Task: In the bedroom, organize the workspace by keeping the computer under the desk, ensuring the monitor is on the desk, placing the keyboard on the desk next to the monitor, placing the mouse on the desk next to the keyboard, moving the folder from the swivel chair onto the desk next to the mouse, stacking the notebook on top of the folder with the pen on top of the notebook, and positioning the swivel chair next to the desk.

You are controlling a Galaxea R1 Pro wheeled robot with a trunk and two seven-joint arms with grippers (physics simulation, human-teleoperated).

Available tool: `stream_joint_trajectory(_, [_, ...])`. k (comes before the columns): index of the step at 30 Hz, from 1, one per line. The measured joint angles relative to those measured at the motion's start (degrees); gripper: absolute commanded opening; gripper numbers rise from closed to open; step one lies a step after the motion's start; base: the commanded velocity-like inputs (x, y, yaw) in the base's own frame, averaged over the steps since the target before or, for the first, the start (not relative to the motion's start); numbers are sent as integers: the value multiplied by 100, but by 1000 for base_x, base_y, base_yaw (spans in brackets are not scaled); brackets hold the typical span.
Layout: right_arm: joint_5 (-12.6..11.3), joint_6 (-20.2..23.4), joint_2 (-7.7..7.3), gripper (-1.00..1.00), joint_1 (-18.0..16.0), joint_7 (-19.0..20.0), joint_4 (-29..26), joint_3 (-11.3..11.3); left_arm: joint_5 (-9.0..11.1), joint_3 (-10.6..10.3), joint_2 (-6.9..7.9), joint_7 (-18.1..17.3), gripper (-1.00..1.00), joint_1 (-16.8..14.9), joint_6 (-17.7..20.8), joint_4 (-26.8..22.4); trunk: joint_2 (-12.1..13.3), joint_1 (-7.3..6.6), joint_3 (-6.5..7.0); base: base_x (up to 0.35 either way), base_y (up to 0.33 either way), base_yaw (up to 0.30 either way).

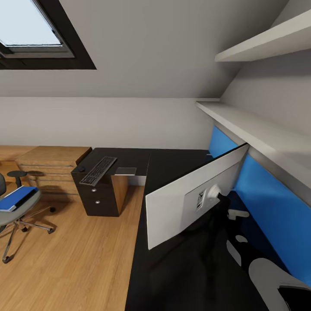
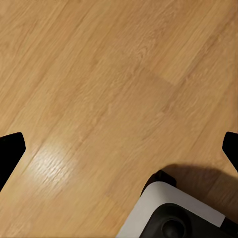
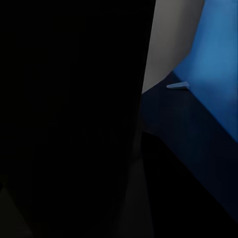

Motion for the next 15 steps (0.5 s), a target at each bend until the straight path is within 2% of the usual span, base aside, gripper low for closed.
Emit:
stream_joint_trajectory(5, [-13,-4,2,-100,1,4,4,2,0,2,0,0,100,0,-1,0,1,0,5,1,0,-90])
stream_joint_trajectory(15, [-24,4,6,-100,0,-1,4,18,0,1,0,0,100,1,-2,-1,0,0,5,7,0,-6])
